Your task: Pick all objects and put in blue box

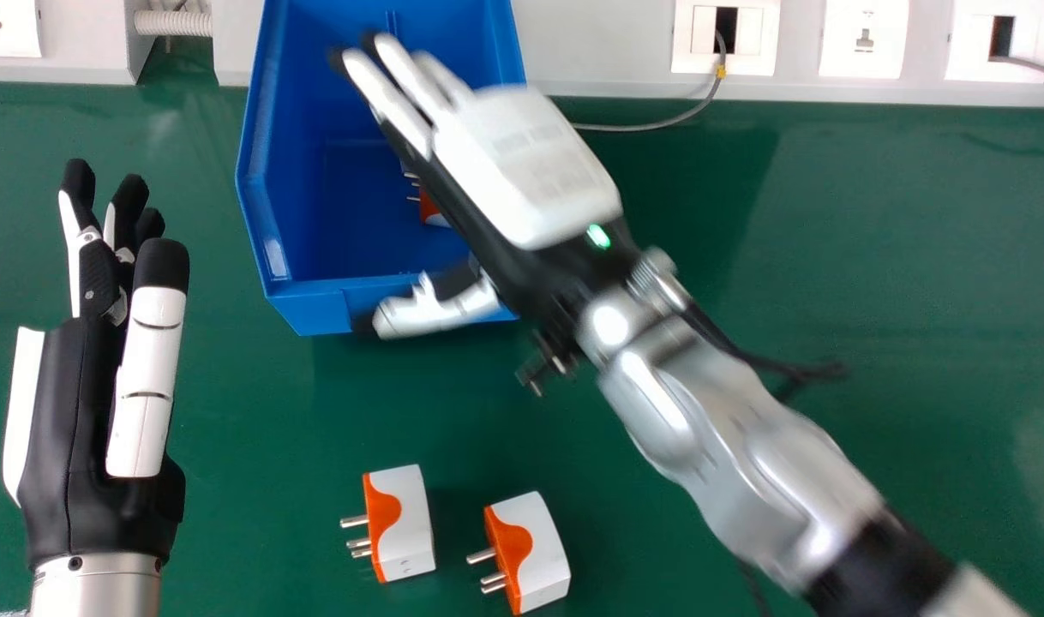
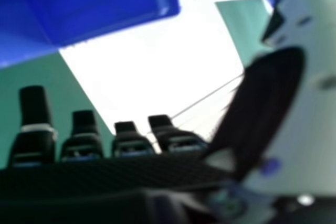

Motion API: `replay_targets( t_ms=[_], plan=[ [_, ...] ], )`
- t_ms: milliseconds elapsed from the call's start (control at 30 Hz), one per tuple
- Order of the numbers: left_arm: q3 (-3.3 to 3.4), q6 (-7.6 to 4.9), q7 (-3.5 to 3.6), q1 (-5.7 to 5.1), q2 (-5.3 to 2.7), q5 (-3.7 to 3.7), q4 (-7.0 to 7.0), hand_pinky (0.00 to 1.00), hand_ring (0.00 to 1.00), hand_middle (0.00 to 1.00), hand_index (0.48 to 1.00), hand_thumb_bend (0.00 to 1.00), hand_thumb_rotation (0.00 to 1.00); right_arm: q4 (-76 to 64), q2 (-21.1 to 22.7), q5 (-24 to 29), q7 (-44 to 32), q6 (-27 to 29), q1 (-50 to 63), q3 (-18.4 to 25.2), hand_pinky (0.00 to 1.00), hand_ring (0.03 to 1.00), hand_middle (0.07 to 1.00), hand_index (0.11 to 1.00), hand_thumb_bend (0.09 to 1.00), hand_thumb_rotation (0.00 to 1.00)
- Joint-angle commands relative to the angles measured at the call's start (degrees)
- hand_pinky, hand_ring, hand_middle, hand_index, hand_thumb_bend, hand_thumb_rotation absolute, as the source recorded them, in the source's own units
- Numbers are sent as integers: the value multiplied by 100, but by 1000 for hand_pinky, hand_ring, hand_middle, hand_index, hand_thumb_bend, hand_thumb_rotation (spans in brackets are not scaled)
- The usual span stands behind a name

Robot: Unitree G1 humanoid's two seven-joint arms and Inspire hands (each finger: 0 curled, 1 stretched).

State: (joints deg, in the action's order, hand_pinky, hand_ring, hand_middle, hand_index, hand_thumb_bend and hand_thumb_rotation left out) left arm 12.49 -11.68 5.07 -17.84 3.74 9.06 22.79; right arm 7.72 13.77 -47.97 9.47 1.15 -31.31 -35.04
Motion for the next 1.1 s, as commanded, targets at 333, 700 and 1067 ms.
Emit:
replay_targets(
  t_ms=[333, 700, 1067],
  plan=[
    [45, -259, 28, -68, 57, -87, -28, 1000, 1000, 1000, 1000, 664, 870, -2152, 1461, 449, -141, 1434, 2546, 1314, 721, 917, 987, 978, 611, 630],
    [82, -283, 96, -158, 71, -28, 17, 1000, 1000, 1000, 1000, 639, 853, -1128, 2143, 831, 85, 3301, 3301, 1799, 727, 910, 976, 942, 639, 654],
    [108, -240, 168, -131, 96, 93, 20, 1000, 1000, 1000, 1000, 642, 822, -560, 2095, 453, -107, 3684, 3224, 1662, 771, 921, 993, 975, 691, 644]
  ],
)
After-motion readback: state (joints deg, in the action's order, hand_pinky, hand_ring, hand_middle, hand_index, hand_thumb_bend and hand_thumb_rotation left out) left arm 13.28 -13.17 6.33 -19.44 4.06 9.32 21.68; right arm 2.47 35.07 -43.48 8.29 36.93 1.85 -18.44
